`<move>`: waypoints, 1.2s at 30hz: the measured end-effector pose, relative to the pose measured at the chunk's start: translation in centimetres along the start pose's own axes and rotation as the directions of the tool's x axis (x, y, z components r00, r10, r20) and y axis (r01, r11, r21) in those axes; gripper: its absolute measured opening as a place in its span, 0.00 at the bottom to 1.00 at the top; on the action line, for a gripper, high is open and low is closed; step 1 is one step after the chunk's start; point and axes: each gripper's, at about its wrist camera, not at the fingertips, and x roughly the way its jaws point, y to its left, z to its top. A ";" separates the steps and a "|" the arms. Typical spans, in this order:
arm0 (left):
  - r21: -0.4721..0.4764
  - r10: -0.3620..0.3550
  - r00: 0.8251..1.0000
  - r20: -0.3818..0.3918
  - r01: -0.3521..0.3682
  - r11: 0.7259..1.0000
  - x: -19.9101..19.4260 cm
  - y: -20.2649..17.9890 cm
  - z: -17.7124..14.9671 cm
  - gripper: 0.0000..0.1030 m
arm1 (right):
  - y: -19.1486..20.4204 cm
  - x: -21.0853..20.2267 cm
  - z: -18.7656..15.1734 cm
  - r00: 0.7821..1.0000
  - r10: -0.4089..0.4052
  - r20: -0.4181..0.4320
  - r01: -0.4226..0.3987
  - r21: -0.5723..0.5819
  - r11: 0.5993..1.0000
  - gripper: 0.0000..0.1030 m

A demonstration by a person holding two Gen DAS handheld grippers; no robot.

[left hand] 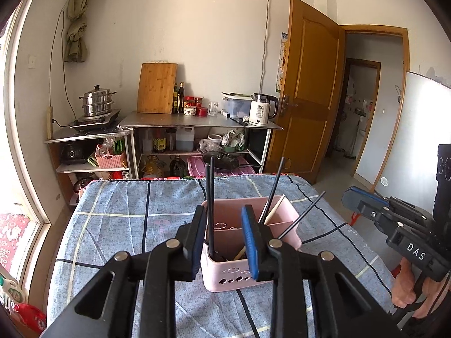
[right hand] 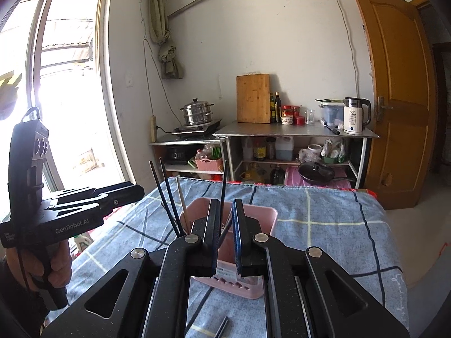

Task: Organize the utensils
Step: 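Raise both open tools away from the basket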

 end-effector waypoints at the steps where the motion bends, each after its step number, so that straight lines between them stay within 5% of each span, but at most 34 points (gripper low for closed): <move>1: -0.001 0.000 1.000 0.006 0.000 1.000 -0.5 -0.2 -0.4 0.28 | 0.0 -0.5 -0.3 1.000 -0.006 0.003 0.006 -0.003 1.000 0.08; 19: 0.011 -0.049 0.998 -0.048 0.049 0.999 -3.6 -4.1 -9.5 0.32 | -0.9 -5.4 -8.6 0.996 -0.057 -0.072 0.060 0.039 0.997 0.11; 36: -0.015 -0.068 0.987 -0.147 0.067 0.998 -2.5 -5.3 -14.1 0.32 | -1.3 -5.6 -12.8 0.986 -0.052 -0.159 0.064 0.075 0.995 0.12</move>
